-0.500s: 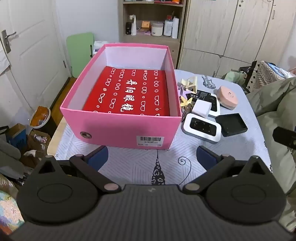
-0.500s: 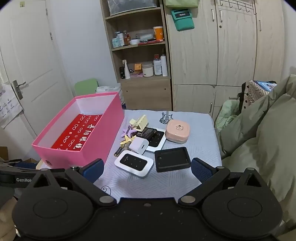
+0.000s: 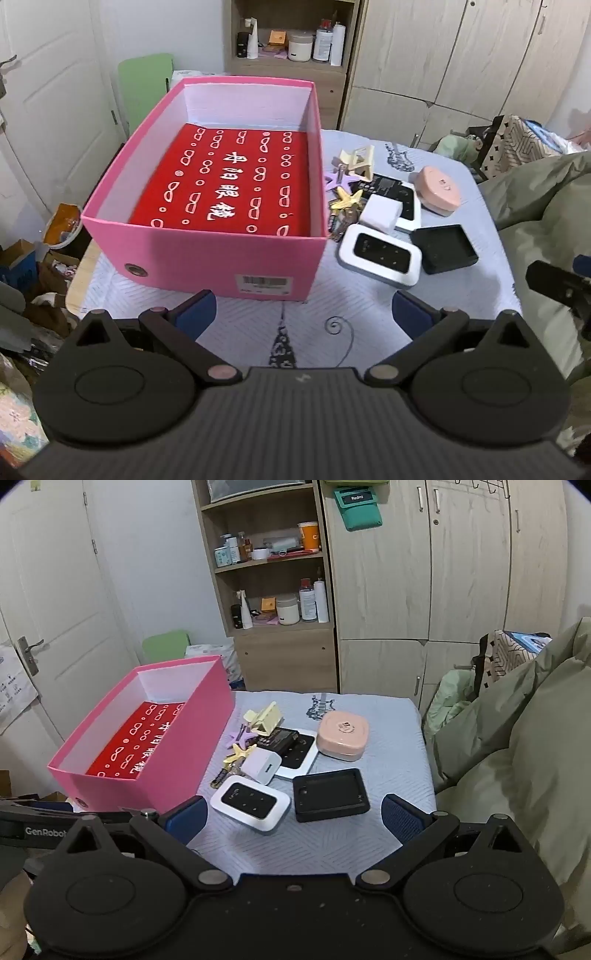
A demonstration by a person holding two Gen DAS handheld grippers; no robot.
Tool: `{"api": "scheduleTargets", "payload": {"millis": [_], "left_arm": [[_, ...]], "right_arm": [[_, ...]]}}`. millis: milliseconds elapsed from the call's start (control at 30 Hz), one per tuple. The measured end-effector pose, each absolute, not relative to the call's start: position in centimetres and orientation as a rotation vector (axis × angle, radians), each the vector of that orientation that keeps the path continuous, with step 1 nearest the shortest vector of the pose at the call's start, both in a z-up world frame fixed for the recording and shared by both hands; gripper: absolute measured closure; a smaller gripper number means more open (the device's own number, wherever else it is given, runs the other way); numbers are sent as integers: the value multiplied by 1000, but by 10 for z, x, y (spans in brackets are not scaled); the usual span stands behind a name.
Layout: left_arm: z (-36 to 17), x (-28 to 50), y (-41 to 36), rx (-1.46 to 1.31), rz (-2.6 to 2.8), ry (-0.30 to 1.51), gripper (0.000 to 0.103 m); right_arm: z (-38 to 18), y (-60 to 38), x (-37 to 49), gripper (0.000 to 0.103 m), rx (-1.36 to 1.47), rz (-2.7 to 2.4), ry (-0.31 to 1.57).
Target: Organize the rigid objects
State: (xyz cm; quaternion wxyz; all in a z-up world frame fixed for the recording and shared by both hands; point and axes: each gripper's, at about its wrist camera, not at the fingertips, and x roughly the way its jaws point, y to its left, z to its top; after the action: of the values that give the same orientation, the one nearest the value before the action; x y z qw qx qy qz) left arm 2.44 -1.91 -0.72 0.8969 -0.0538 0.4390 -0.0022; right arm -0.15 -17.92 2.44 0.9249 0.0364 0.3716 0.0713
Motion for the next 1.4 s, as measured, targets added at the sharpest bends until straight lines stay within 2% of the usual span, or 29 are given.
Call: {"api": "scheduleTargets", "payload": {"millis": [467, 1400], "left_arm": [[-8, 19, -40, -47, 1, 873, 2], [-8, 11, -31, -36, 36, 846, 0]], "right_arm": [[21, -201, -1, 1, 90, 145, 752], [7, -191, 1, 1, 74, 160, 795]]}}
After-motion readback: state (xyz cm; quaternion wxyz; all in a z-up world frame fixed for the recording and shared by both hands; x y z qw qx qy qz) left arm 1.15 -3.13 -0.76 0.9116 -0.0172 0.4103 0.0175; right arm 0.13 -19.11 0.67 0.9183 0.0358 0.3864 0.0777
